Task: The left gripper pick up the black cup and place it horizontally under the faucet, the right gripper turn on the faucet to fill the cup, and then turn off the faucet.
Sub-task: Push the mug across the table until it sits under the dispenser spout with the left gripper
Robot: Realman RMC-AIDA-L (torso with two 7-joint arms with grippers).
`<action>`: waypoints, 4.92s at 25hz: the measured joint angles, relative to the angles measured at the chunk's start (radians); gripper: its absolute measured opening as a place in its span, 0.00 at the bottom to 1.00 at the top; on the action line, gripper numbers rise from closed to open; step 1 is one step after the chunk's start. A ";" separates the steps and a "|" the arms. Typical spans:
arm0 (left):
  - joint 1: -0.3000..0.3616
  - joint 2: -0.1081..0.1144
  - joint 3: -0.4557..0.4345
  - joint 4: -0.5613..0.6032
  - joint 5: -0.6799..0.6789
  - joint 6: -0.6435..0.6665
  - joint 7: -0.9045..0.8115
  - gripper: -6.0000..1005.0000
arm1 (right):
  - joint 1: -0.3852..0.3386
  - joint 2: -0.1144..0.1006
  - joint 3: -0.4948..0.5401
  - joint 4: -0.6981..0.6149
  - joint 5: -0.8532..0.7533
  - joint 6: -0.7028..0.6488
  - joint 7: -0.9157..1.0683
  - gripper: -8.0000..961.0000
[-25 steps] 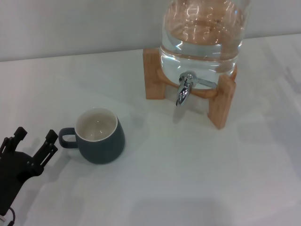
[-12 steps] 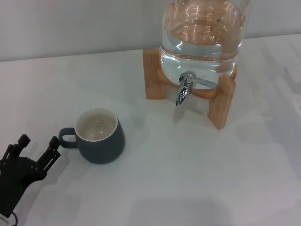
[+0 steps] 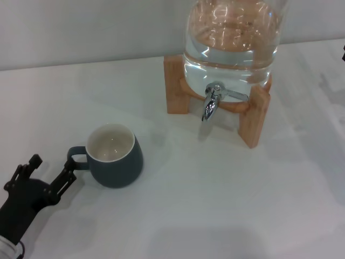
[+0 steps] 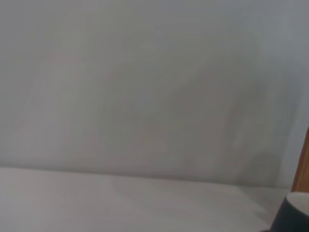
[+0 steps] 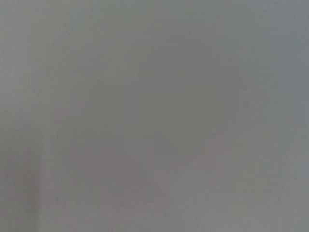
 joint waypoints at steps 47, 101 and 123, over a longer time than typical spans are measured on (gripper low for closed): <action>-0.156 0.000 0.001 0.005 0.039 -0.200 0.000 0.42 | 0.023 0.000 0.003 -0.001 0.006 -0.004 -0.003 0.88; -0.368 -0.012 0.002 0.204 0.119 -0.497 0.117 0.12 | 0.035 0.008 0.000 0.002 0.002 0.015 0.004 0.88; -0.382 -0.024 0.026 0.240 0.119 -0.566 0.241 0.11 | 0.036 0.008 0.000 0.004 0.002 0.016 0.006 0.88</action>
